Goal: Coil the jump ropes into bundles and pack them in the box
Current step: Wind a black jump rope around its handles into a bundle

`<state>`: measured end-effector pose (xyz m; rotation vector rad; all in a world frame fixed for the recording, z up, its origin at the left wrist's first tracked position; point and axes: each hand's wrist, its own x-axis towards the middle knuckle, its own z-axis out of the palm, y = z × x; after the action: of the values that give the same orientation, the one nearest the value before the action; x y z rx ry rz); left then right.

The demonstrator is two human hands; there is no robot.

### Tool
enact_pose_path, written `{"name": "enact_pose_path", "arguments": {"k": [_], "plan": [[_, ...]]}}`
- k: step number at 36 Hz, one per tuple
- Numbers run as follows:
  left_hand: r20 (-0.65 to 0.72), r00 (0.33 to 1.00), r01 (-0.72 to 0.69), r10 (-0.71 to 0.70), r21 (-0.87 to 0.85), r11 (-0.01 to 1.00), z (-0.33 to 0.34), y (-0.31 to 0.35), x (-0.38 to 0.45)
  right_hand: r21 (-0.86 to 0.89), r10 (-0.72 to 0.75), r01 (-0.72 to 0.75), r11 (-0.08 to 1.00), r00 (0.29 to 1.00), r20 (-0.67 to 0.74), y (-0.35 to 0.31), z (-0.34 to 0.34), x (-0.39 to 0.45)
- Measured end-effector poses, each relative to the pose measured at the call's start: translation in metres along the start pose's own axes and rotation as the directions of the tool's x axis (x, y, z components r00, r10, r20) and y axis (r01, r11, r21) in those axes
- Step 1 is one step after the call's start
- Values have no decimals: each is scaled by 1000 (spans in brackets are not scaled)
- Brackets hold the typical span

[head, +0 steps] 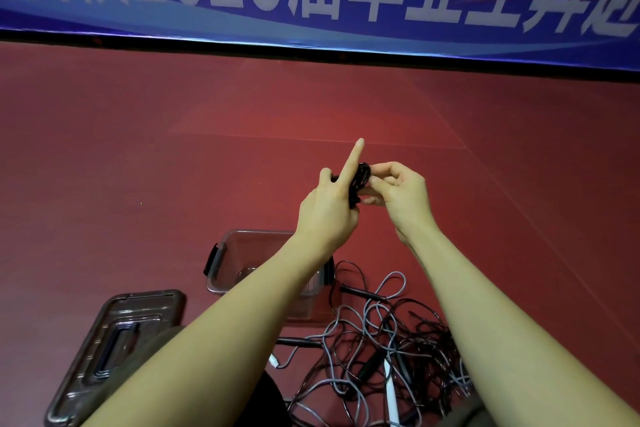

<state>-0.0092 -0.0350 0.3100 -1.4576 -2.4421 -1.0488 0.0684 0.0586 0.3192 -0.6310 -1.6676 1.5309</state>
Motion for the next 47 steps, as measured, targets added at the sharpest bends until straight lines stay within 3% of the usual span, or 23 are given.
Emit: {"name": "enact_pose_path", "arguments": {"k": [14, 24, 32, 37, 43, 47], "plan": [[24, 998, -51, 57, -203, 978, -9, -8, 1, 58, 34, -37, 998, 998, 44, -1, -3, 0], [57, 986, -132, 155, -295, 946, -12, -13, 0, -82, 8, -2, 997, 998, 63, -12, -8, -1], [60, 981, -166, 185, -231, 959, -10, -14, -1, -234, -4, 17, 972, 998, 57, -11, -5, -1], [43, 972, -213, 231, -255, 943, -9, -13, -2, -219, -17, 27, 975, 999, 49, -10, -4, 0], [50, 995, -60, 91, -446, 893, -12, -8, 2, -117, 17, -17, 993, 1000, 1, -12, 1, 1], [76, 993, 118, -95, -415, 902, -10, -9, 5, -63, 21, -24, 998, 998, -52, -9, 8, 3]]}}
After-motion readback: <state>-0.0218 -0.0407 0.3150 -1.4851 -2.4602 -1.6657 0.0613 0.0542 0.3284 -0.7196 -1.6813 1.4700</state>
